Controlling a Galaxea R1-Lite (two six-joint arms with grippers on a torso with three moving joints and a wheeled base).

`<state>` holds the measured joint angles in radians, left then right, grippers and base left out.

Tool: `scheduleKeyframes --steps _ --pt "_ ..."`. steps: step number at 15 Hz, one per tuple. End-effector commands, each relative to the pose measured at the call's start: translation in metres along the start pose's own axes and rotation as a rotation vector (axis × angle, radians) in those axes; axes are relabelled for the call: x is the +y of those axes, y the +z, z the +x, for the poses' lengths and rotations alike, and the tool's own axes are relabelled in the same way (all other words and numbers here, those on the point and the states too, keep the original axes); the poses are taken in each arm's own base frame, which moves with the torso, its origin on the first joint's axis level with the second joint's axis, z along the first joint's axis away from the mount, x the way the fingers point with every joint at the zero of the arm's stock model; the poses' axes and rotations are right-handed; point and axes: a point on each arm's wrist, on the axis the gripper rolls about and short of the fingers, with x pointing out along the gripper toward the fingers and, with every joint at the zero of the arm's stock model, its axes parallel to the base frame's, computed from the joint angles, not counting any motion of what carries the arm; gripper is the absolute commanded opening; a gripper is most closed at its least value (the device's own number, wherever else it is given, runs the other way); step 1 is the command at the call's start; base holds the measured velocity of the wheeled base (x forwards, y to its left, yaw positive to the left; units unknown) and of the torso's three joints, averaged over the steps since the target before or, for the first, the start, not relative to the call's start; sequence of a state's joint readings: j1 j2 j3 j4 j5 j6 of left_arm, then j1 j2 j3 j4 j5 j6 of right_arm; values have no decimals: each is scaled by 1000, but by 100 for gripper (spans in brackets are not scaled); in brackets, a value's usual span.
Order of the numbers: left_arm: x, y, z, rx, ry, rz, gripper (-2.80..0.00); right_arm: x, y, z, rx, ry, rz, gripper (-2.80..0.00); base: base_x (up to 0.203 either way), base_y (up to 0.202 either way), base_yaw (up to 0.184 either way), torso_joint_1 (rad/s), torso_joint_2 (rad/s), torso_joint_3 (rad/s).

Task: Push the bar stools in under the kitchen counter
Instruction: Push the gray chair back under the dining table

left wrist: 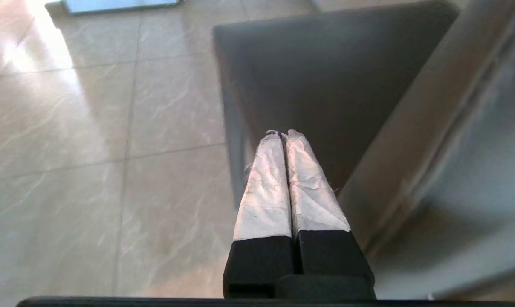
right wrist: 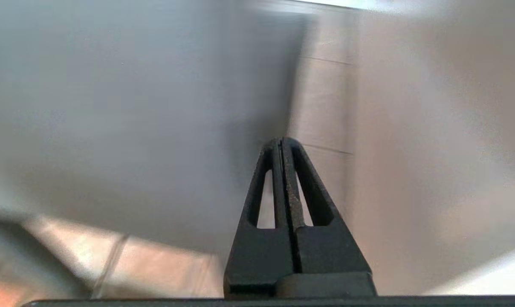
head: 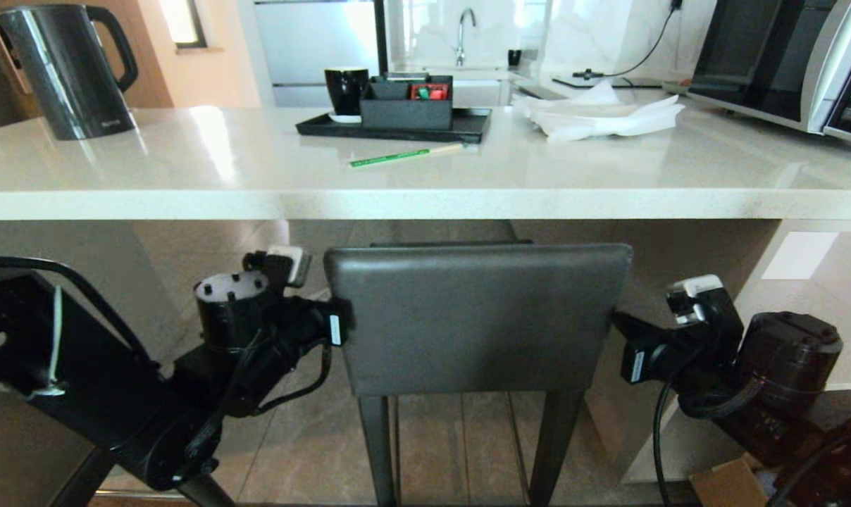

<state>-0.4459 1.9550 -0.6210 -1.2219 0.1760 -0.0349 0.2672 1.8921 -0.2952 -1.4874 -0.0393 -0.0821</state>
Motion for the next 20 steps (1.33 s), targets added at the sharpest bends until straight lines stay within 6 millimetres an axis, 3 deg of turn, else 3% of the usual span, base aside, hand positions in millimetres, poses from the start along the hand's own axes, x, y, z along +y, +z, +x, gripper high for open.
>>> scheduleKeyframes --steps 1,3,7,12,17,20 --pt "9 11 -22 -24 20 -7 -280 -16 1 2 -12 -63 6 -280 0 0 0 0 0 0" --pt "19 18 -40 -39 45 -13 -280 -32 1 -2 -10 -125 11 -280 0 0 0 0 0 0" --pt "31 42 -84 -128 78 -21 -280 -36 12 -31 -42 -146 14 -280 0 0 0 0 0 0" --pt "45 74 -165 -242 147 -34 -280 -32 36 -81 -160 -150 5 -280 0 0 0 0 0 0" --pt "65 82 -241 -328 316 -34 -280 -29 46 -127 -262 -164 -16 -280 0 0 0 0 0 0" --pt "67 89 -291 -418 434 6 -280 -27 57 -152 -334 -173 -31 -280 0 0 0 0 0 0"
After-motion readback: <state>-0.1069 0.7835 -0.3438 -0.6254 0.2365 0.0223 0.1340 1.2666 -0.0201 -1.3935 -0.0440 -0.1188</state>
